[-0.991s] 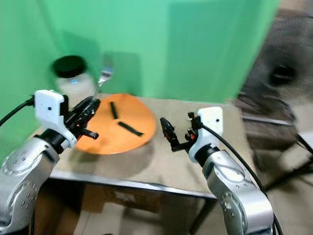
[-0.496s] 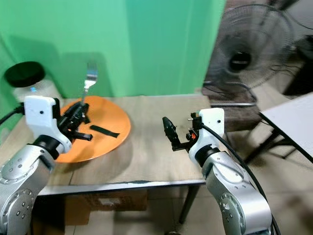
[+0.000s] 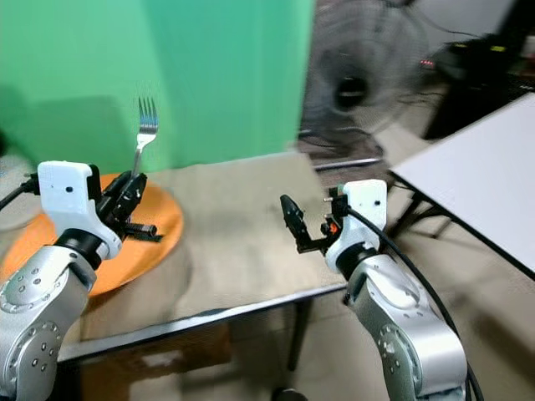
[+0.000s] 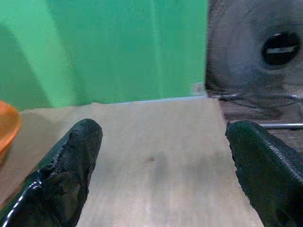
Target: Setting the table
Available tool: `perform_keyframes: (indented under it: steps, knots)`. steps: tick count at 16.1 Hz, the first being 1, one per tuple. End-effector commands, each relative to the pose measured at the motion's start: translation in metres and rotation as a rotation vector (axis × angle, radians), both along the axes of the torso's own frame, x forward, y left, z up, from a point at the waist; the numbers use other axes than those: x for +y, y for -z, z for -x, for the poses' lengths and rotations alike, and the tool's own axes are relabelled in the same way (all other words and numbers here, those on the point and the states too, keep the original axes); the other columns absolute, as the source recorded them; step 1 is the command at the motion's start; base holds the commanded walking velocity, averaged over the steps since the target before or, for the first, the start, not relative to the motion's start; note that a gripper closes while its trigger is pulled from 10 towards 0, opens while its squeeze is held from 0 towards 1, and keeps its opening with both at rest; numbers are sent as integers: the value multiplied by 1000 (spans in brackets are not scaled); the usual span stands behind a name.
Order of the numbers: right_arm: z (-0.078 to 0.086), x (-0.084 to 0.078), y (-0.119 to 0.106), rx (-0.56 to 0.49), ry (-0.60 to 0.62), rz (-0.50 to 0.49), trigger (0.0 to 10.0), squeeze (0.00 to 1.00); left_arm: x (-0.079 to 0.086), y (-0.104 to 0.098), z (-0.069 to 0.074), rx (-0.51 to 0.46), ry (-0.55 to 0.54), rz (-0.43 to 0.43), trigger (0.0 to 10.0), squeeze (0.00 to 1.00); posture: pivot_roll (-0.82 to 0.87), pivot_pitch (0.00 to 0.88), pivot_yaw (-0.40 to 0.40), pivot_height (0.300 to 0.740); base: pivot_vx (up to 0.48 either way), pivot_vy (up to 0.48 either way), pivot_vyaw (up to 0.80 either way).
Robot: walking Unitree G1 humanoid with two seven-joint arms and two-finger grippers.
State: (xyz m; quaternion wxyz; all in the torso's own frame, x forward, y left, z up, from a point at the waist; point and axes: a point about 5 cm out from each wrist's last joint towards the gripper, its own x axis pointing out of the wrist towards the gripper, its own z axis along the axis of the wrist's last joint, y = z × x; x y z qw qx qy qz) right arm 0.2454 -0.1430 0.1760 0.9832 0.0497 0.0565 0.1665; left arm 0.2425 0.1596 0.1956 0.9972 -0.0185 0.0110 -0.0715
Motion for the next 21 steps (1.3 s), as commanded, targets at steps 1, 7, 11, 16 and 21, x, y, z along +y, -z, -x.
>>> perform_keyframes:
  steps: [1, 7, 11, 16, 21]
  knots:
    - [-2, 0, -1, -11, -4, 4, 10000, 0, 1, -6, 3, -31, -17, -8, 0, 0, 5, 0, 19, 740, 0, 0, -800]
    - [-3, 0, -2, -15, -15, 7, 10000, 0, 0, -5, 6, -36, -24, 10, 0, 0, 2, 0, 20, 740, 0, 0, -800]
    - [-2, -1, -1, -14, 2, 6, 10000, 0, 3, -5, 5, -39, -51, 23, 0, 0, -5, 0, 31, 740, 0, 0, -800]
    - [-1, -3, 0, -11, 18, 14, 10000, 0, 6, 0, 6, -5, -56, -34, 10000, 0, -7, 0, 30, 740, 0, 0, -800]
    - [-2, -4, 1, -4, 25, 27, 10000, 0, 23, 11, 6, -7, -280, 35, 10000, 0, -5, 0, 30, 740, 0, 0, -800]
